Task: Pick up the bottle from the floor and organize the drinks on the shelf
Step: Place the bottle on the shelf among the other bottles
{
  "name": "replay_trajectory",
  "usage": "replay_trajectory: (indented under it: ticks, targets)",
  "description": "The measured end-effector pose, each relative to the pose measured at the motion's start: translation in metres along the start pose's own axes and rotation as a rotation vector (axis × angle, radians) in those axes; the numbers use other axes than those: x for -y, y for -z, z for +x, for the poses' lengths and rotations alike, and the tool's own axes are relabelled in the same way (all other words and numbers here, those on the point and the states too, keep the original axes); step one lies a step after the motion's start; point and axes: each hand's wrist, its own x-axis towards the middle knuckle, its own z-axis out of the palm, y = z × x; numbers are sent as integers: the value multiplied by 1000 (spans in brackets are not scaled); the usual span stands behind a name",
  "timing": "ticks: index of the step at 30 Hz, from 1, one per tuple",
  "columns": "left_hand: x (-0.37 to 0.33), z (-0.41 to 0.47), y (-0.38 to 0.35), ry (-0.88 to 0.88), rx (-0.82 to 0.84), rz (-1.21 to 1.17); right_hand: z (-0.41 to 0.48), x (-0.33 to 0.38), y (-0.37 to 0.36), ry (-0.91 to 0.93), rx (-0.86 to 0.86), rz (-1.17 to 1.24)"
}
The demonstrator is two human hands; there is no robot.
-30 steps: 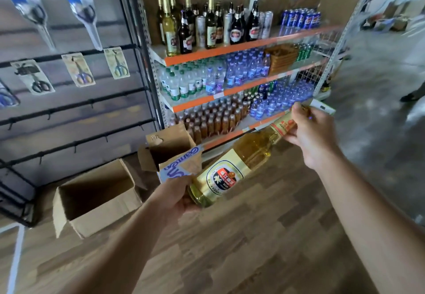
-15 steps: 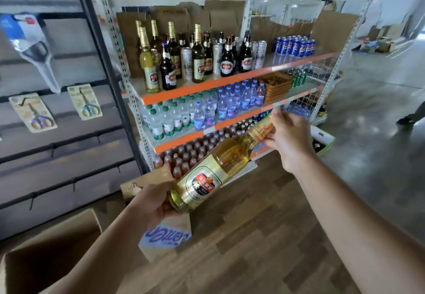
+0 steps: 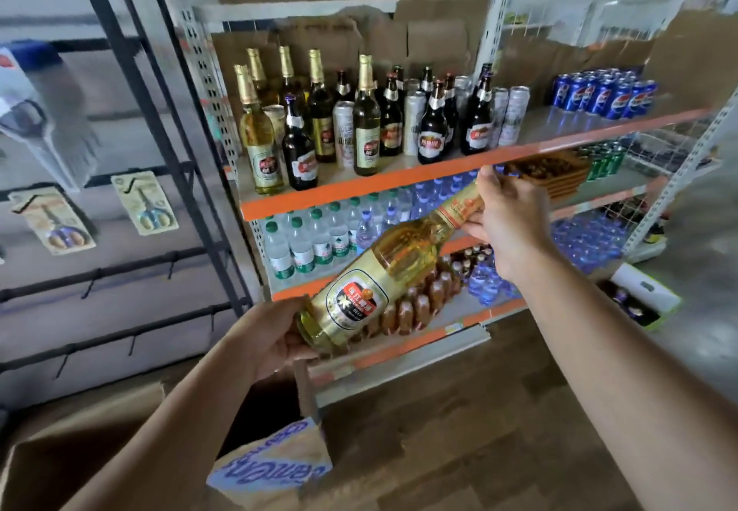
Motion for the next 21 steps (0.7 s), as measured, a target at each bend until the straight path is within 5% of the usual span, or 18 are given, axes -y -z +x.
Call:
replay_trajectory:
  ticks: [21]
  targets:
    - [-126, 200, -60, 5, -176, -266, 262, 6, -145, 216, 306, -153]
